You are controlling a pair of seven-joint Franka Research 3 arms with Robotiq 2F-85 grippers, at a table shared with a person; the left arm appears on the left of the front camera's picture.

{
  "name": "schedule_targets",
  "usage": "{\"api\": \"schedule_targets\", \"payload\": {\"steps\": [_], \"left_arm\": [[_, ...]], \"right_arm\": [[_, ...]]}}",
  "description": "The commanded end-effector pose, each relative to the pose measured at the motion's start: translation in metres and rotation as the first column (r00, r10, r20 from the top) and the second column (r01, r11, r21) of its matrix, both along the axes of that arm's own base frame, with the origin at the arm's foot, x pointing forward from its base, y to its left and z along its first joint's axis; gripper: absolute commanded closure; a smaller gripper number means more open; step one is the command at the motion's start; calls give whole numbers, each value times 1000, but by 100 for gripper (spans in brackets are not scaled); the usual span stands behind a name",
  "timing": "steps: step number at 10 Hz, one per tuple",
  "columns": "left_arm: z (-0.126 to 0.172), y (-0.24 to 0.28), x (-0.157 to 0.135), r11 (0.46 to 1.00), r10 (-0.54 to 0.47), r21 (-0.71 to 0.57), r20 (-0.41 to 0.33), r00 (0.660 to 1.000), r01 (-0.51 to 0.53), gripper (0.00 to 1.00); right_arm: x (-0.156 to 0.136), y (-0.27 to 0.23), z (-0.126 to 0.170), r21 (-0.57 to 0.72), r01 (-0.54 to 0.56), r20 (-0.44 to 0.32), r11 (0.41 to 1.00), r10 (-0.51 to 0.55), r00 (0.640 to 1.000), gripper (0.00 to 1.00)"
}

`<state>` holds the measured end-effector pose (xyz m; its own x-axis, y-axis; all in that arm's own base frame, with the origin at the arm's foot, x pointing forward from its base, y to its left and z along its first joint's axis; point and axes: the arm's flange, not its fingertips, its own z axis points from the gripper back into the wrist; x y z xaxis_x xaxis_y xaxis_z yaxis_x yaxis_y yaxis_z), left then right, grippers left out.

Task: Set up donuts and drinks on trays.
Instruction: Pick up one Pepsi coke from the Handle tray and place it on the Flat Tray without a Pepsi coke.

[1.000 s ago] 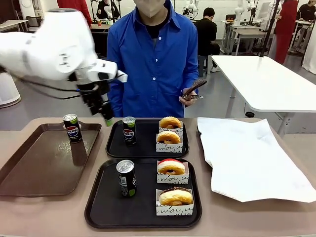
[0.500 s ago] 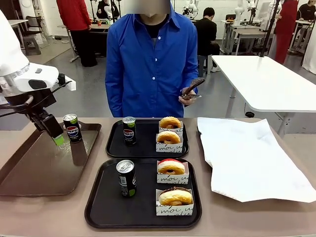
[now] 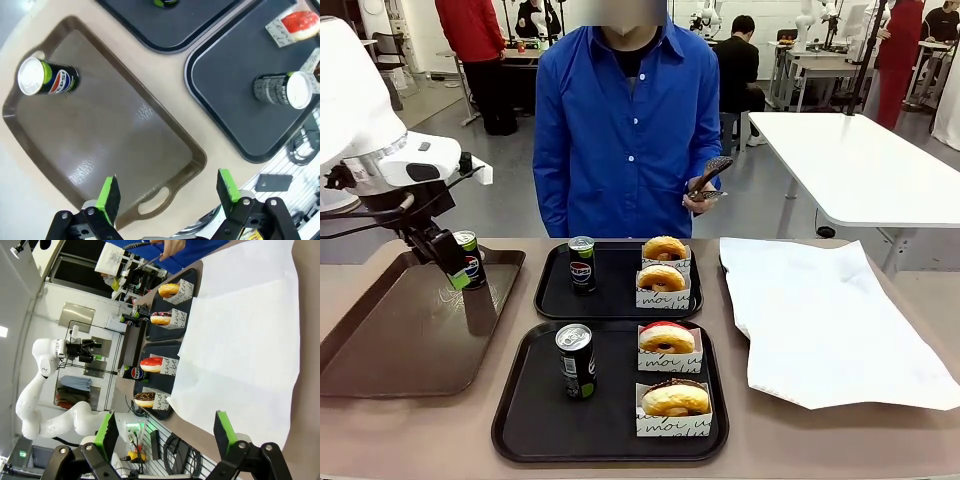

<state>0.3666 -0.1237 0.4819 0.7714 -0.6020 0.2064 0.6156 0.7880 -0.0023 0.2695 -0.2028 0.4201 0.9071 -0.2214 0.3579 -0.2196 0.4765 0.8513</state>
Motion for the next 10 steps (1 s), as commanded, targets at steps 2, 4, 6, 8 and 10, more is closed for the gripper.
{"api": "schedule_targets", "payload": {"steps": [2, 4, 6, 8, 10], "left_arm": [[-22, 100, -9, 863, 211, -450, -90, 973, -229, 0], [-33, 162, 2, 697, 170, -673, -178, 969, -246, 0], [-43, 210, -5, 518, 163, -818, -193, 967, -251, 0], [-51, 236, -18, 464, 220, -832, -225, 949, -305, 0], [-58, 263, 4, 459, 277, -781, -328, 903, -424, 0]], "right_arm": [[2, 1, 0, 26, 7, 24, 1000, -8, 1000, 0], [2, 1, 0, 26, 7, 24, 1000, -8, 1000, 0], [2, 1, 0, 26, 7, 24, 1000, -8, 1000, 0], [2, 1, 0, 26, 7, 24, 1000, -8, 1000, 0], [2, 1, 0, 26, 7, 24, 1000, -8, 1000, 0]]}}
